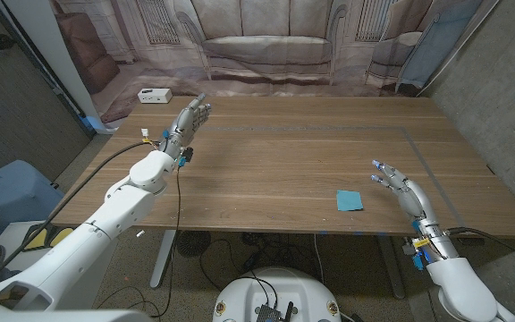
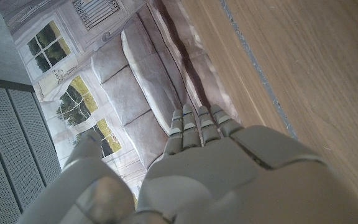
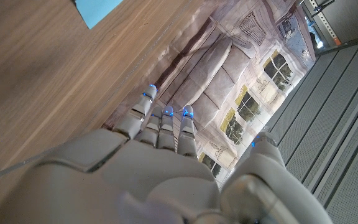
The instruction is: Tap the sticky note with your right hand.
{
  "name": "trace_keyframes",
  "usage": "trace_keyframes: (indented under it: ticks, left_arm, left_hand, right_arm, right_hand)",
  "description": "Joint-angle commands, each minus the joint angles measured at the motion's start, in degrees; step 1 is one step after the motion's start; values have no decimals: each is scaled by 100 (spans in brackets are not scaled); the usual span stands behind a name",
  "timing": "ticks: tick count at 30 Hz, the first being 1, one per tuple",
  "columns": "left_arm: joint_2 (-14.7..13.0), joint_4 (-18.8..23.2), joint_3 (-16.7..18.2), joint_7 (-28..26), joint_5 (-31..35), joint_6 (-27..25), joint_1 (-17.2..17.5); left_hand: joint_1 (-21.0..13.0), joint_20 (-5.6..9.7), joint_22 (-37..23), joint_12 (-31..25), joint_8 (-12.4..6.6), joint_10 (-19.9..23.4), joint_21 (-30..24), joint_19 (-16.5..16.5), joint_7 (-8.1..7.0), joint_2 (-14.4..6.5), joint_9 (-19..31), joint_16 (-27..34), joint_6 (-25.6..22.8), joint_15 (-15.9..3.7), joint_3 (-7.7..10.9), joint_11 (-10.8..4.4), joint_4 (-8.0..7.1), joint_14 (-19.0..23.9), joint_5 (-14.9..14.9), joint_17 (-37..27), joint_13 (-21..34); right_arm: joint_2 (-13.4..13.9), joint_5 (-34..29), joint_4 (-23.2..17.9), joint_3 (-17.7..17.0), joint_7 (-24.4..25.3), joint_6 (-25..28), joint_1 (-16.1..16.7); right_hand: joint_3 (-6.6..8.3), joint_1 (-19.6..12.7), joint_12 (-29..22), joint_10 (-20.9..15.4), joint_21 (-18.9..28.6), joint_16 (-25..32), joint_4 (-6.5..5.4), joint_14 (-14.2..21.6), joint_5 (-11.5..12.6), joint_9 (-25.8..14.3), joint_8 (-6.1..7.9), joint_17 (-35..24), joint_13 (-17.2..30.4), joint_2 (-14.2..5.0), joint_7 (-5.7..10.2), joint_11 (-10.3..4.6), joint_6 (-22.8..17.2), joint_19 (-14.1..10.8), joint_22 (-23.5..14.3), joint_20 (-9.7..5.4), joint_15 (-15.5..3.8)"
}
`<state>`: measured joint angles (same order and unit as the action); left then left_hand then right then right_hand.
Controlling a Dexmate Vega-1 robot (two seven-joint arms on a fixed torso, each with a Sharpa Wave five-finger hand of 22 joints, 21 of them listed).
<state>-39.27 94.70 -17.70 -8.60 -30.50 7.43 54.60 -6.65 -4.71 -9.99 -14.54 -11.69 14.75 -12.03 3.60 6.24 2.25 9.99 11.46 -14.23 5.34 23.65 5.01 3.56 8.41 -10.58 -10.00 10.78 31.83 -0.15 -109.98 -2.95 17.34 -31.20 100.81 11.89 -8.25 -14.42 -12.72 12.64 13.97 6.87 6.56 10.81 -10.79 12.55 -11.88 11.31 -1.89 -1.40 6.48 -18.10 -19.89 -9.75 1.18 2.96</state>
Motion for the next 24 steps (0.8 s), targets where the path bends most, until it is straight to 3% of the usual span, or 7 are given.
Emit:
trace_keyframes:
  ticks: [1, 14, 24]
  left_arm:
    - [-10, -70, -10, 41, 34, 50, -31]
    - [-18, -147, -15, 107, 54, 115, -74]
    - [-29, -195, 13, 129, 42, 172, -58]
  left_hand:
    - [-31, -31, -25, 10, 9, 47, 14, 2, -1, -23, 33, -13, -72, -12, 18, -27, 19, 64, 0, -15, 32]
    - [-33, -44, -26, 21, 17, 67, 28, -12, -5, -32, 33, -24, -90, -20, 17, -58, 31, 69, 2, -15, 33]
    - [-35, -53, -27, 39, 24, 69, 38, -20, 13, -41, 33, -34, -106, -29, 16, -45, 43, 74, 4, -16, 33]
  right_arm:
    - [-219, -1383, -74, -102, 714, 269, 25]
    - [-4, -2868, -495, -110, 1181, 1276, 119]
    - [241, -3621, -780, 45, 1536, 1981, 177]
  right_hand:
    - [35, -64, -7, -44, -25, 7, 38, 91, 20, -24, 6, -9, 30, -26, 40, -13, -34, -72, -17, -113, -24]
    - [76, -91, 81, 75, -118, -106, 33, -121, 25, -27, -26, -22, 39, -97, 142, -84, -31, 81, -17, -174, -39]
    - [61, 10, 219, 347, -216, -228, -31, -452, 17, -29, -92, -63, 50, -134, 230, -189, 56, 402, -22, -64, -16]
